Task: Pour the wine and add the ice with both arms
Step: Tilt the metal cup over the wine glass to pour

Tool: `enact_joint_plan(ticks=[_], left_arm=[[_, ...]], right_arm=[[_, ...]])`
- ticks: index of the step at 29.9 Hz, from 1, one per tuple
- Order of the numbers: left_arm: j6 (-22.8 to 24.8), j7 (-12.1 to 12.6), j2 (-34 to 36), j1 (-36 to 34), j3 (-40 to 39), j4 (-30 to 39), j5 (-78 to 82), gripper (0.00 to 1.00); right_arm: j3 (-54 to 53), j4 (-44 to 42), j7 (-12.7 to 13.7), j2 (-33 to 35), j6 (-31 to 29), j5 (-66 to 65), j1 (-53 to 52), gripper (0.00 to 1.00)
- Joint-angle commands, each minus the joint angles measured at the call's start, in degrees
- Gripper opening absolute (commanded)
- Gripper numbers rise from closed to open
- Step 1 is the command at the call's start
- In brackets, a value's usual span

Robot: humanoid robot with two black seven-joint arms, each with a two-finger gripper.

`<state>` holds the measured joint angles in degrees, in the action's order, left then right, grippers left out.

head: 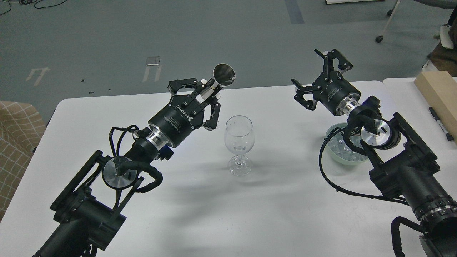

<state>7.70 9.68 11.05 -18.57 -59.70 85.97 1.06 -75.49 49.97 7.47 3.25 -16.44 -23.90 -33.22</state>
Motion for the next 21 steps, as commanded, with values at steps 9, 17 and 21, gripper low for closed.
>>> enact_joint_plan(ticks=[9, 17, 21], left_arm=[[0.04, -0.27, 0.02, -0.06, 0.02, -0.10, 2.19, 0.04], [0.21, -0.27, 0.37, -0.23, 0.02, -0.10, 2.55, 0.04], [0.39, -0.27, 0.46, -0.32, 0.02, -0.10, 4.30, 0.04]], right_arm=[[-0.01, 0.03, 0.00, -0.09, 0.09, 0.00, -0.09, 1.00], [-0.01, -0.05, 0.00, -0.18, 0.09, 0.00, -0.27, 1.00], [-0.01, -0.05, 0.00, -0.18, 0.09, 0.00, -0.44, 1.00]])
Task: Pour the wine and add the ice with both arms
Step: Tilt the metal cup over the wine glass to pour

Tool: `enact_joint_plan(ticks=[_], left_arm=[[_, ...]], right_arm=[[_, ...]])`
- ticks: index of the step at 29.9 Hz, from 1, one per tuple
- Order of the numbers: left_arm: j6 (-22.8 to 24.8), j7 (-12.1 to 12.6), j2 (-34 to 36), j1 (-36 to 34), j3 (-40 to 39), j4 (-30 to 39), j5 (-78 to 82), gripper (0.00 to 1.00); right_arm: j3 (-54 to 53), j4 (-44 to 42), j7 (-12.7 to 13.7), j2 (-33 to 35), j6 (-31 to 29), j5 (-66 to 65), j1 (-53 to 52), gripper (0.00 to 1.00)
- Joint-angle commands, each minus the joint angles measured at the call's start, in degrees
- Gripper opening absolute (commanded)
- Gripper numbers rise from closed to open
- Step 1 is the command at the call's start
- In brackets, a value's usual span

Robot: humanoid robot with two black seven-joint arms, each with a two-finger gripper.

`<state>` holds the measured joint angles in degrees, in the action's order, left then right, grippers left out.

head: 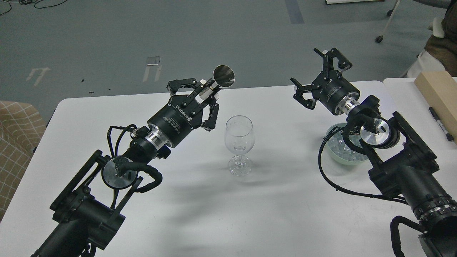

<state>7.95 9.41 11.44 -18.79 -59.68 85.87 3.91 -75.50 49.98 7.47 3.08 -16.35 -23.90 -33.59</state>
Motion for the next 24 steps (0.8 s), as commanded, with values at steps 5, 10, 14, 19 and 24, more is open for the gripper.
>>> enact_joint_plan(ticks=[5, 10, 14, 19, 24], left_arm=[[0.40, 0.00, -0.02, -0.11, 0.00, 0.00, 3.38, 0.04], [0.40, 0.00, -0.02, -0.20, 0.00, 0.00, 4.43, 0.04], [0.84, -0.09, -0.02, -0.11, 0.00, 0.18, 5.05, 0.04], [1.02, -0.18, 0.16, -0.11, 0.00, 0.26, 6.89, 0.04], [1.54, -0.18, 0.07, -0.20, 0.00, 0.44, 8.13, 0.04]], right_arm=[[0.00, -0.14, 0.00, 0.00, 0.00, 0.00, -0.16, 1.00], [0.09, -0.14, 0.00, 0.09, 0.00, 0.00, -0.25, 1.00], [0.09, -0.14, -0.09, 0.00, 0.00, 0.00, -0.25, 1.00], [0.09, -0.14, 0.00, 0.00, 0.00, 0.00, -0.25, 1.00], [0.09, -0.14, 0.00, 0.00, 0.00, 0.00, -0.34, 1.00]])
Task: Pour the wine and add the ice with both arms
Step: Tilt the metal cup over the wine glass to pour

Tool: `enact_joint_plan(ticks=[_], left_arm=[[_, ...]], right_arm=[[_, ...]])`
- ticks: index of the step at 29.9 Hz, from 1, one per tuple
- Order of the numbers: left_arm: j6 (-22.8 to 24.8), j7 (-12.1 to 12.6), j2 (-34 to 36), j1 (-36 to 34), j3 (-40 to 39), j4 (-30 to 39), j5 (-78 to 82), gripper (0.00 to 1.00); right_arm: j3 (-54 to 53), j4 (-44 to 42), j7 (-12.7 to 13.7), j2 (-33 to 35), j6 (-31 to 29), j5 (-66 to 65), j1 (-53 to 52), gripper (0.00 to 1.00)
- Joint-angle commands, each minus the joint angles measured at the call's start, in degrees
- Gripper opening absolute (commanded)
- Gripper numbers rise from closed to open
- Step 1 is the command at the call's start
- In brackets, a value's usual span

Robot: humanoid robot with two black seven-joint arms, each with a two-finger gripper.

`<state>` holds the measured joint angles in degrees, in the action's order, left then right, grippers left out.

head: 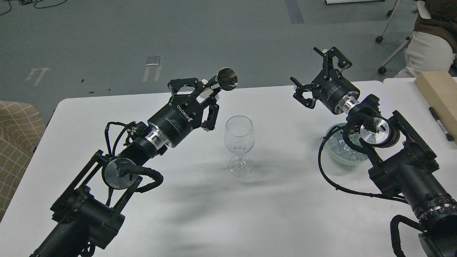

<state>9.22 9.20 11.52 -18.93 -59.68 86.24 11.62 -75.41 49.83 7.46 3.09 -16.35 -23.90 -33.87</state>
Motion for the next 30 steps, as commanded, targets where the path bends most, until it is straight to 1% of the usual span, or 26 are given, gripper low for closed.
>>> enact_joint_plan(ticks=[1, 30], left_arm=[[0.27, -0.06, 0.00, -0.05, 0.00, 0.07, 0.51, 0.04], [0.53, -0.32, -0.27, -0.23, -0.09, 0.51, 7.89, 0.04]], right_arm=[[0.00, 0.01, 0.01, -0.01, 0.00, 0.00, -0.05, 1.00], [-0.09, -0.08, 0.01, 0.08, 0.00, 0.00, -0.23, 1.00]])
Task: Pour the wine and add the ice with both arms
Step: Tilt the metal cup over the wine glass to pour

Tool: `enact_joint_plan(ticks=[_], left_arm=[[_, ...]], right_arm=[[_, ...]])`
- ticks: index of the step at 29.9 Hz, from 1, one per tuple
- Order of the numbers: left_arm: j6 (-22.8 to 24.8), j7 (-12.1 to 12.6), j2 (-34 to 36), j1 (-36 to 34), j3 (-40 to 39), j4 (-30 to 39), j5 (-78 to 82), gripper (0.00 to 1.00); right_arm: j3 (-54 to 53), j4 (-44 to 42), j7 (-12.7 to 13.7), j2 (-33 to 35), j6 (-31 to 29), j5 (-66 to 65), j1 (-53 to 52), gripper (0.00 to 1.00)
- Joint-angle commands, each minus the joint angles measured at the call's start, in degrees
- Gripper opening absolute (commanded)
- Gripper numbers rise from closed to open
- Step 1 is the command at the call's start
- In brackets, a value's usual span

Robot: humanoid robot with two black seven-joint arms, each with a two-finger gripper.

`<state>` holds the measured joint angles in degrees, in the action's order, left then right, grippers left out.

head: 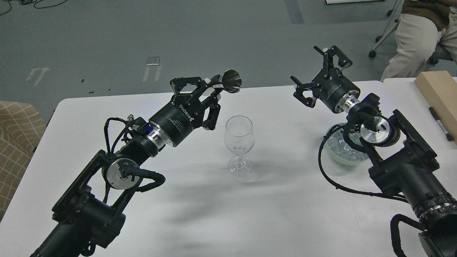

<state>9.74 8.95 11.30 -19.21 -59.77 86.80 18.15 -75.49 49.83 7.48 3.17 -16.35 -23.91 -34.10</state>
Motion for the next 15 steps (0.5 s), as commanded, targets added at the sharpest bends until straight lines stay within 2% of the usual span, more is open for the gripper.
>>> enact_joint_plan(ticks=[1, 15], left_arm=[[0.01, -0.07, -0.05, 0.05, 0.00, 0.04, 1.71, 0.04], [0.01, -0.16, -0.14, -0.03, 0.00, 0.92, 4.00, 0.04]], right_arm=[[-0.01, -0.08, -0.01, 0.00, 0.00, 0.00, 0.00, 1.00], [-0.01, -0.08, -0.01, 0.09, 0.00, 0.00, -0.09, 1.00]])
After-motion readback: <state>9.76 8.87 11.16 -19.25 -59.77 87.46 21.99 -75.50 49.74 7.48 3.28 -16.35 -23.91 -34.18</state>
